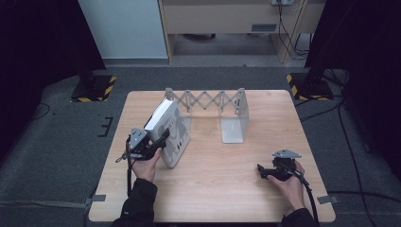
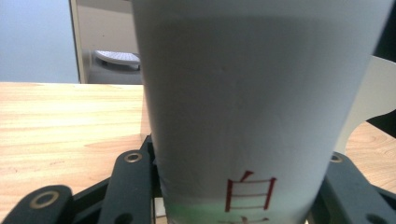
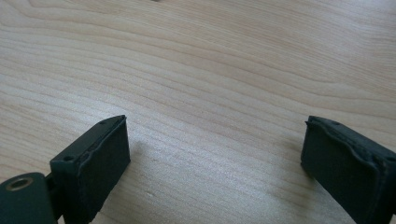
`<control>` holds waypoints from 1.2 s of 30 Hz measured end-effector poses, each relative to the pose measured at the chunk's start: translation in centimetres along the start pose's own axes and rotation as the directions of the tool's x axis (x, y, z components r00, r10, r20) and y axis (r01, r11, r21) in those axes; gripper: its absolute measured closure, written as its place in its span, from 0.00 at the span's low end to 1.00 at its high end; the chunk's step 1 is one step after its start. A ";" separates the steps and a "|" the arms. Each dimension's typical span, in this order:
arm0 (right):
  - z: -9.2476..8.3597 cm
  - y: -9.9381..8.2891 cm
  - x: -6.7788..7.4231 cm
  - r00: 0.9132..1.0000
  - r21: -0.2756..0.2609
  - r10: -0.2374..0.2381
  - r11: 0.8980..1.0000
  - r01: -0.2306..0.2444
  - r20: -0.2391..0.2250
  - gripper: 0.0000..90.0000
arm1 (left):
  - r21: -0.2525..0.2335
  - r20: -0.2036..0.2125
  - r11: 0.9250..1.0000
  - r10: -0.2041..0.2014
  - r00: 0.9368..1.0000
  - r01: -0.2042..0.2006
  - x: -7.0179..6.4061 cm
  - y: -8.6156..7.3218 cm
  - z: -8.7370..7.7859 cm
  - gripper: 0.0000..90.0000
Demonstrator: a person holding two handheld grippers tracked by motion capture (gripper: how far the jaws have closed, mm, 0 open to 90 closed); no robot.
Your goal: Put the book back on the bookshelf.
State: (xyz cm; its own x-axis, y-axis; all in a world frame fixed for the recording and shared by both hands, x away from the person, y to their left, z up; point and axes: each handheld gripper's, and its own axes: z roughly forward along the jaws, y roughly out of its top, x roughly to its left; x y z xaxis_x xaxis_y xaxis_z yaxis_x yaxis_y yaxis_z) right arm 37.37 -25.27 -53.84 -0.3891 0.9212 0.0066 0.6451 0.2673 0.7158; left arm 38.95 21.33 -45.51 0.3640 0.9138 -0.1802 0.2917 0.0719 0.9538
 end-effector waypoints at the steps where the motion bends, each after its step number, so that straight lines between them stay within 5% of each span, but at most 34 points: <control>1: 0.0 0.0 0.0 1.000 0.000 0.000 1.000 0.000 0.000 0.09 | 0.006 -0.001 1.000 0.014 1.000 -0.014 -0.1 0.2 0.3 0.57; 6: 0.0 0.0 0.0 1.000 0.000 -0.001 1.000 0.001 0.000 0.09 | 0.011 -0.006 0.998 0.054 0.998 -0.054 -0.8 1.0 1.2 0.57; 15: 0.1 0.0 0.0 1.000 -0.003 0.000 1.000 0.000 0.001 0.09 | -0.004 -0.018 1.000 0.030 0.999 -0.030 -0.2 1.5 2.1 0.57; 26: 0.1 0.0 0.0 1.000 -0.003 0.000 1.000 0.000 0.001 0.09 | -0.004 -0.044 0.996 0.088 0.995 -0.089 -0.7 1.9 4.0 0.57; 36: 0.1 0.0 0.0 1.000 -0.003 -0.001 1.000 0.001 0.000 0.09 | -0.024 -0.041 0.996 0.081 0.996 -0.082 -0.3 1.5 4.7 0.57</control>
State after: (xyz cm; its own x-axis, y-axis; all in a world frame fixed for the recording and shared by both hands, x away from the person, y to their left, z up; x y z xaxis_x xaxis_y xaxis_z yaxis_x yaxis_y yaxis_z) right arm 37.43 -25.25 -53.87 -0.3893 0.9211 0.0057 0.6430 0.2673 0.7177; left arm 43.42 19.30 -45.11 0.3498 0.9323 -0.0921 0.2398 0.0059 0.9708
